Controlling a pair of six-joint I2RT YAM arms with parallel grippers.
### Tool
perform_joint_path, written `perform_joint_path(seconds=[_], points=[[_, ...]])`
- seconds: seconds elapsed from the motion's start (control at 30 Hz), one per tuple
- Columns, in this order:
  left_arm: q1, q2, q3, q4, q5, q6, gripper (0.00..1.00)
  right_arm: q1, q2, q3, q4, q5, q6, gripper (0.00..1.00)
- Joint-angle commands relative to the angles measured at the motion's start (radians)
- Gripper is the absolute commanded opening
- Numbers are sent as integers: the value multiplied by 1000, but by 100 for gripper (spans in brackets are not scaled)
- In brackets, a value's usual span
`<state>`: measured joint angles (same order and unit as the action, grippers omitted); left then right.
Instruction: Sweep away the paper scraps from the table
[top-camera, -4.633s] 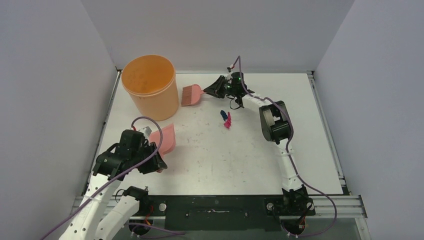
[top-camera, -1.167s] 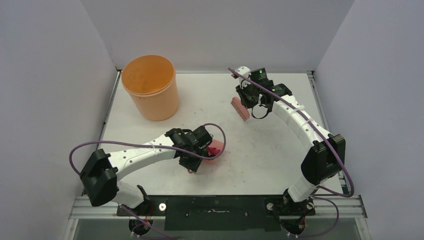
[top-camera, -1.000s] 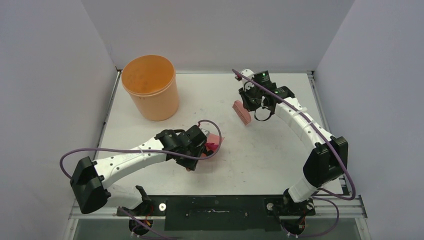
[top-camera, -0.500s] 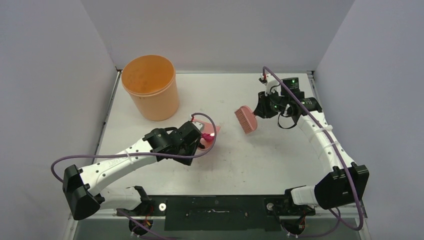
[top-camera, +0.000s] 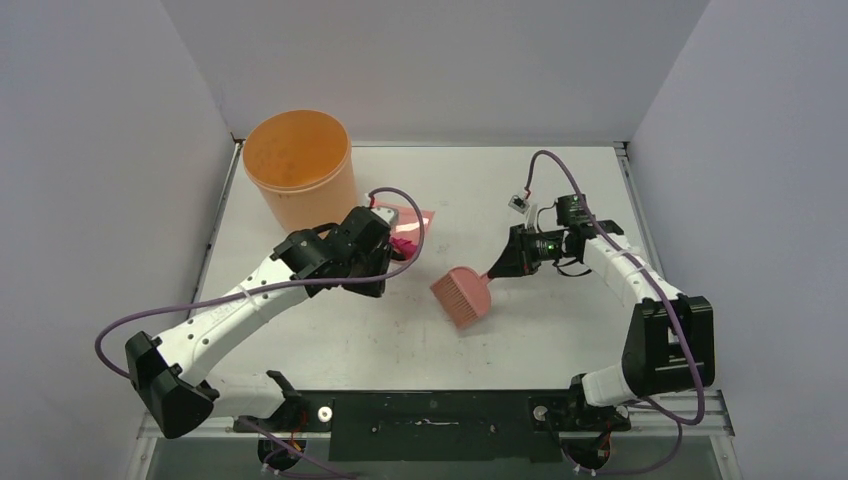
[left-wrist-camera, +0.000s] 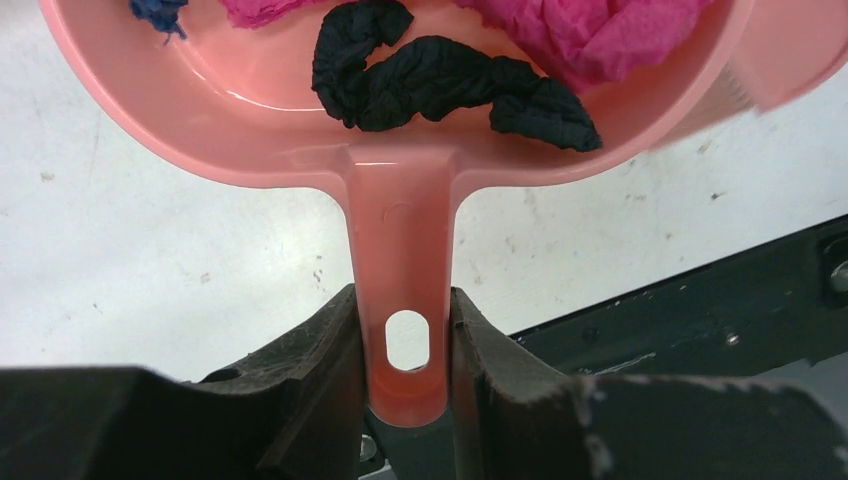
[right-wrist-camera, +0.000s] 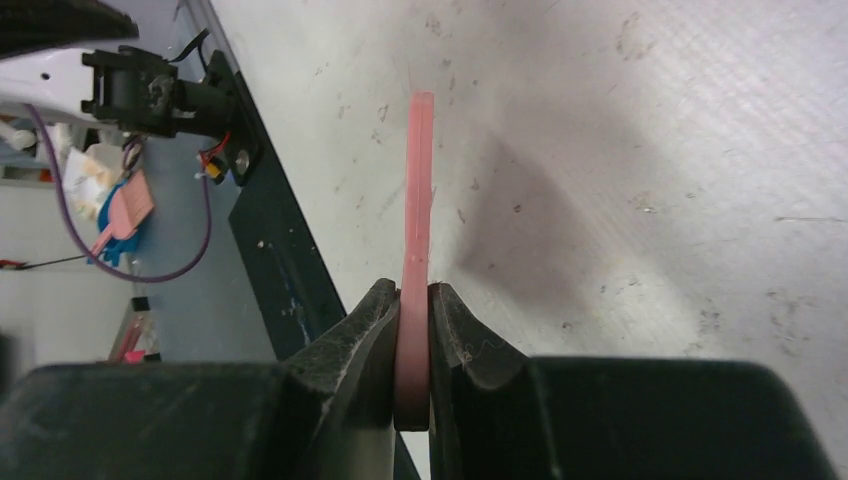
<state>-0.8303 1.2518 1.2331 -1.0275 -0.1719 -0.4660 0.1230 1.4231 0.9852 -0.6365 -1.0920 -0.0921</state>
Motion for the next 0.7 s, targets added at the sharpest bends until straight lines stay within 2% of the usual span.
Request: perform_joint_path(seconds=[0.0, 0.13, 0.47, 0.67], points=[[47, 43, 145, 65, 38, 42, 0, -15, 44, -57, 54, -203, -110, 5], [93, 94, 242, 62, 66, 59, 0, -27, 123, -14, -145, -236, -333, 5], [245, 188, 426, 101, 195, 76, 0, -31, 275, 80, -415, -253, -638, 5], [384, 200, 459, 183, 283, 39, 0, -32, 344, 107, -533, -265, -762, 5]])
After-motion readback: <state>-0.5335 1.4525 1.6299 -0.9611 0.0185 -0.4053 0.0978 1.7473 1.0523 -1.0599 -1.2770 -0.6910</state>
